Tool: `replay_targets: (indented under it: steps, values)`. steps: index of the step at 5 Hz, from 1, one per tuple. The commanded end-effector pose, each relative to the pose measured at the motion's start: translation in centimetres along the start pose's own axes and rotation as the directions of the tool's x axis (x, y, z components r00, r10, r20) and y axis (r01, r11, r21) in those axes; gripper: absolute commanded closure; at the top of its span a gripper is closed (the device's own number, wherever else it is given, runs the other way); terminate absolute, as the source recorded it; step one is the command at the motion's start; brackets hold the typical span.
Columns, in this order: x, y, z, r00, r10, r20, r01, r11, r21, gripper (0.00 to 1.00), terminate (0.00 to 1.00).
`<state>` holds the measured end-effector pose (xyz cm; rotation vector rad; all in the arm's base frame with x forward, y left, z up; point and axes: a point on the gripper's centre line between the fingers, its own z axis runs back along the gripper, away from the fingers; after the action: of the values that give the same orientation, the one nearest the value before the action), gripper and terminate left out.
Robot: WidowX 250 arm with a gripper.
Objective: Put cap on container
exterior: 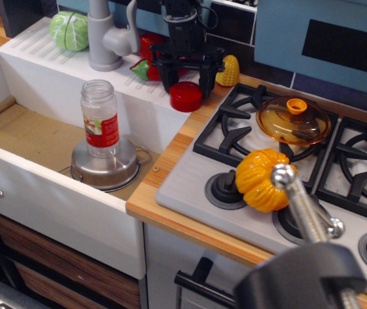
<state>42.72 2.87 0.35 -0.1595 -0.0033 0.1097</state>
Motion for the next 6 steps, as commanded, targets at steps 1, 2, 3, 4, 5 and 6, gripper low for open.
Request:
replay_targets:
  steps: [1,2,3,4,5,6]
  values:
    - [-1.0,3.1,9.2,0.997,-0.076,-0.015,0.075,0.995,-0.071,1.00,0.00]
    - [-0.7,5.0,10.2,0.993,-0.099,-0.062,0.094,0.993,-0.076,1.00,0.00]
    - [-1.1,6.6,10.7,0.989,-0.129,-0.072,0.124,0.990,-0.071,1.00,0.00]
    - [-2.3,7.6,10.1,0.984,-0.168,-0.065,0.165,0.985,-0.058,1.00,0.00]
    - [-4.1,7.5,9.7,0.977,-0.202,-0.061,0.199,0.979,-0.052,1.00,0.00]
    - [-5.1,7.9,9.9,0.973,-0.222,-0.064,0.219,0.974,-0.054,1.00,0.00]
